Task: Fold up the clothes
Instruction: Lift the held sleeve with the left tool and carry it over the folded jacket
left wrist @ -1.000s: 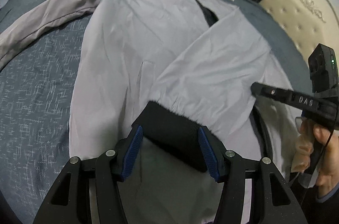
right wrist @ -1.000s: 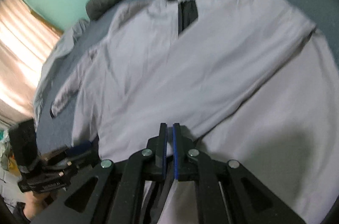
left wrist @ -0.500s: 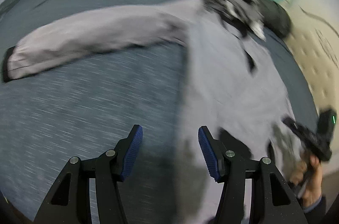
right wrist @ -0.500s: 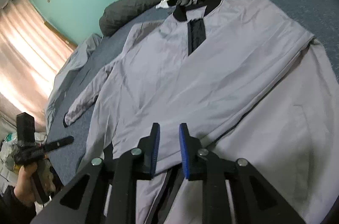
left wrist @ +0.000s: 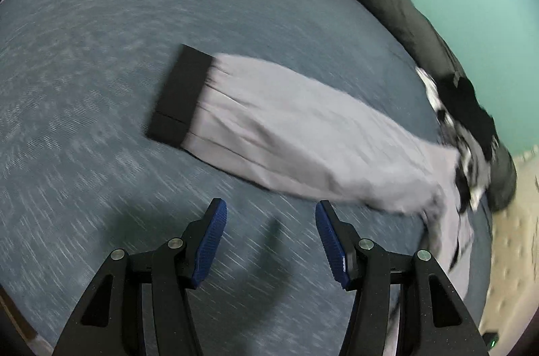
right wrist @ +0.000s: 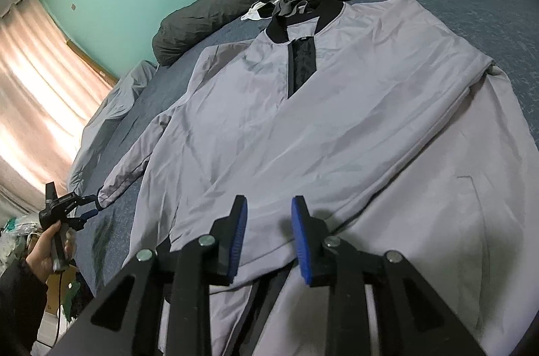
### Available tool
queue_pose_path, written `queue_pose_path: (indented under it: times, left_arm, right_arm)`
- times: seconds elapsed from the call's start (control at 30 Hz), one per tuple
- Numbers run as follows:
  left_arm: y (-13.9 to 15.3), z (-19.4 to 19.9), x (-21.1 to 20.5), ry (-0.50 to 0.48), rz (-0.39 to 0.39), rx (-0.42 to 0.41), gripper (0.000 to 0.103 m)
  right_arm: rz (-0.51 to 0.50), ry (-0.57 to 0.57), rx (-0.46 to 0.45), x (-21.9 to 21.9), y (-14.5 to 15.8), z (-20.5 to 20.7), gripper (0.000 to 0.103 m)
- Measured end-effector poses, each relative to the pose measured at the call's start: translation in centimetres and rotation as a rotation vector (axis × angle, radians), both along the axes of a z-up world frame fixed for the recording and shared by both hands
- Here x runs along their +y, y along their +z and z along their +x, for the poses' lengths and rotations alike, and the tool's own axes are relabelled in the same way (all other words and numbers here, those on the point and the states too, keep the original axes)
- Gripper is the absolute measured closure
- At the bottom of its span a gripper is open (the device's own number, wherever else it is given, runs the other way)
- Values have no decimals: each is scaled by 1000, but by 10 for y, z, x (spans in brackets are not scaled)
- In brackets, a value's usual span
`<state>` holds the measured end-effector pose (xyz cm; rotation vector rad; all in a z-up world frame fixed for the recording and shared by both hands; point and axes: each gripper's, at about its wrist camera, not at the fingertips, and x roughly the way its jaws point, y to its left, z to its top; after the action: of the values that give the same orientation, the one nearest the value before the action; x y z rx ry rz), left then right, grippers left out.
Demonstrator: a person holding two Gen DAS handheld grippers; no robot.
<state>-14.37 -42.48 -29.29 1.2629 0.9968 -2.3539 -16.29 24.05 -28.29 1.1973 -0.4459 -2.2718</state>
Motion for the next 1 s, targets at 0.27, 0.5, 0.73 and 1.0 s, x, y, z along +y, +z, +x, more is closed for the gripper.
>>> queue_pose_path:
  times: [0.27,0.5,0.73,1.0]
  left_arm:
    - [-19,-2,-33,107,70,9,31]
    - [-34,-2,-53,204,119,55,32]
    - [-26,-8,-53,176,80,114,62]
    - [31,-1,-42,98,-11,221,79]
  right_arm:
    - [19,20,5,-9,-3,-1,76]
    - [66,23,47,-11,1,3,76]
    - [105,55,129,-20,11,9,76]
    - [82,39,104,-15,6,5,76]
